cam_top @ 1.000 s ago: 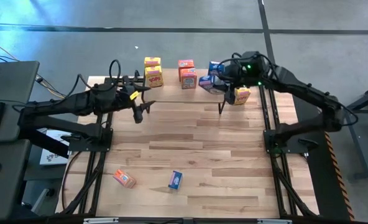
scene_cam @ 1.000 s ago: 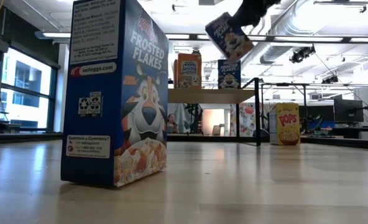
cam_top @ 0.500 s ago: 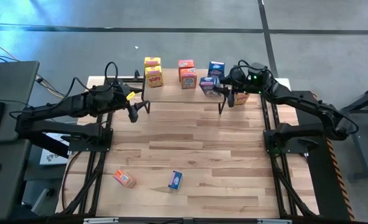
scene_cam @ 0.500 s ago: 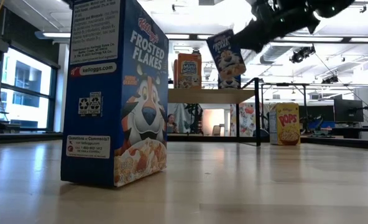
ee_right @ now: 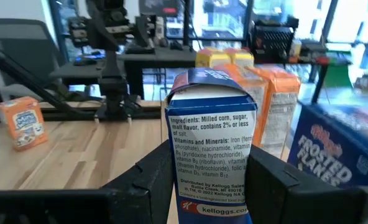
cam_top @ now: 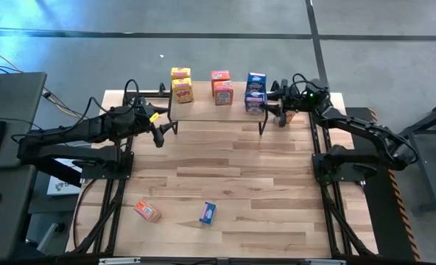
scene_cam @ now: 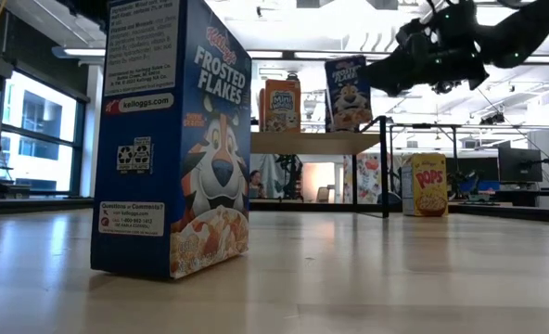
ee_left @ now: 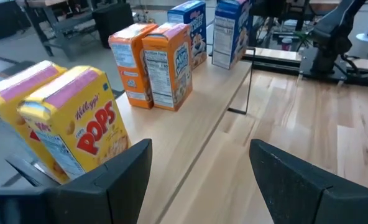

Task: Stack cereal on shelf
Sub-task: Put the top blue cereal box aligned with the other blue cereal box on the shelf

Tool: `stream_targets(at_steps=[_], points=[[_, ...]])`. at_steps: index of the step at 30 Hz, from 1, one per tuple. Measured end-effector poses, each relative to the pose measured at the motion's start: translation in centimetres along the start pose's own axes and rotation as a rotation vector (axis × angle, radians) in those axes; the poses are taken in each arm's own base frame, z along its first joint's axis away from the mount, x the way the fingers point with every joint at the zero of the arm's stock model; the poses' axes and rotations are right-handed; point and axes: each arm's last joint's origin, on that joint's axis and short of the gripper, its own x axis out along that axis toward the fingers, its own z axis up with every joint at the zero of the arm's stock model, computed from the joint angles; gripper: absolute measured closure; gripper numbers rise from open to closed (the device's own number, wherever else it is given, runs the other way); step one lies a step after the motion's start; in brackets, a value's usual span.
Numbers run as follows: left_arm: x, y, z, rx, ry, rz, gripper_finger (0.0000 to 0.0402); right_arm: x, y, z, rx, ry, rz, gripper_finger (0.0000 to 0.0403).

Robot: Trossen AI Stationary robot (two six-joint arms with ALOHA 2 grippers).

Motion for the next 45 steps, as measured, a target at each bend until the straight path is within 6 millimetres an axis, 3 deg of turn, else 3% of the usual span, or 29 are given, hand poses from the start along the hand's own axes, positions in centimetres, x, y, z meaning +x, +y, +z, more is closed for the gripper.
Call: stream_targets(at_steps=[7,24,45], points=[[0.0,0.0,0.0,0.017,-0.001,0.000,0.0140,-0.7,-0.7,-0.4,-0.052,-0.030,0.025,0.0252],[0.0,0.0,0.0,0.019,0.002,0.000,0.0140,0.3,-2.8,-2.4,-0.028,-0.027,-0.038,0.0252],[0.0,0.0,0.0,0.019,0.002,0.000,0.0140,0.1,-3.0,-2.5,-0.042,-0.020,-0.052,0.0252]])
